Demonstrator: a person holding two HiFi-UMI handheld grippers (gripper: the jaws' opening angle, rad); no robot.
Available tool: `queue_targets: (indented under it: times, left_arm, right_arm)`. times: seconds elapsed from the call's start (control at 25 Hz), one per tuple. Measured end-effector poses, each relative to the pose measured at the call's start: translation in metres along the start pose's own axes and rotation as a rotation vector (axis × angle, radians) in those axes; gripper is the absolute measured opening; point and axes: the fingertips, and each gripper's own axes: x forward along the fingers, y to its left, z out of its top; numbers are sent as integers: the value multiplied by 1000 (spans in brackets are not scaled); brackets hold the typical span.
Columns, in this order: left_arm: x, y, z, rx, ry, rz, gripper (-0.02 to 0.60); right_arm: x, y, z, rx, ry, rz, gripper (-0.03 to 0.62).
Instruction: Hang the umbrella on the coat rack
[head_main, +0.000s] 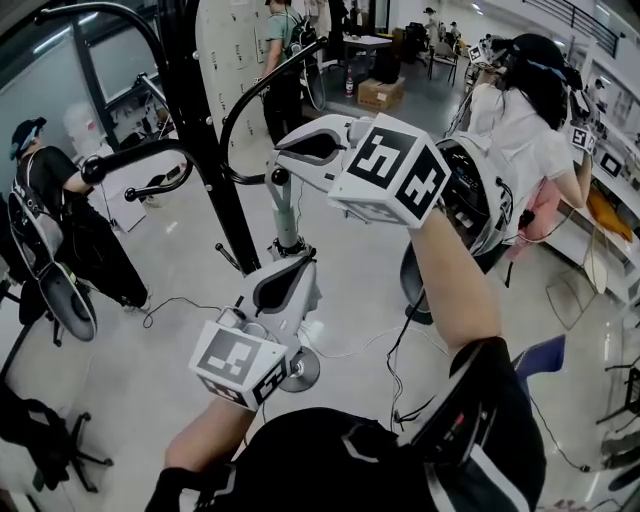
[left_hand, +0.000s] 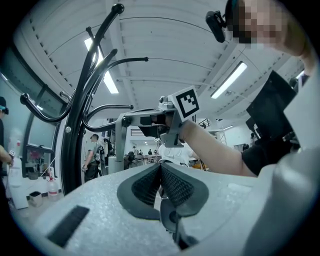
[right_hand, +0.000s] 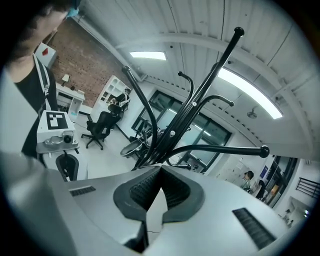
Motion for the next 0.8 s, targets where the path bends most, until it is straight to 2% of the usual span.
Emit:
queue_targets:
  times: [0.32, 0.48, 0.8]
  left_arm:
    - [9, 2, 2, -2, 7, -4, 11]
    - [9, 3, 2, -12, 7, 0, 11]
    - [9, 5, -3, -15, 18, -4, 11]
  right_arm:
    - [-8, -8, -13, 103, -91, -28, 8]
    - [-13, -7, -17, 112, -118, -60, 8]
    - [0, 13, -26, 165, -167, -27, 8]
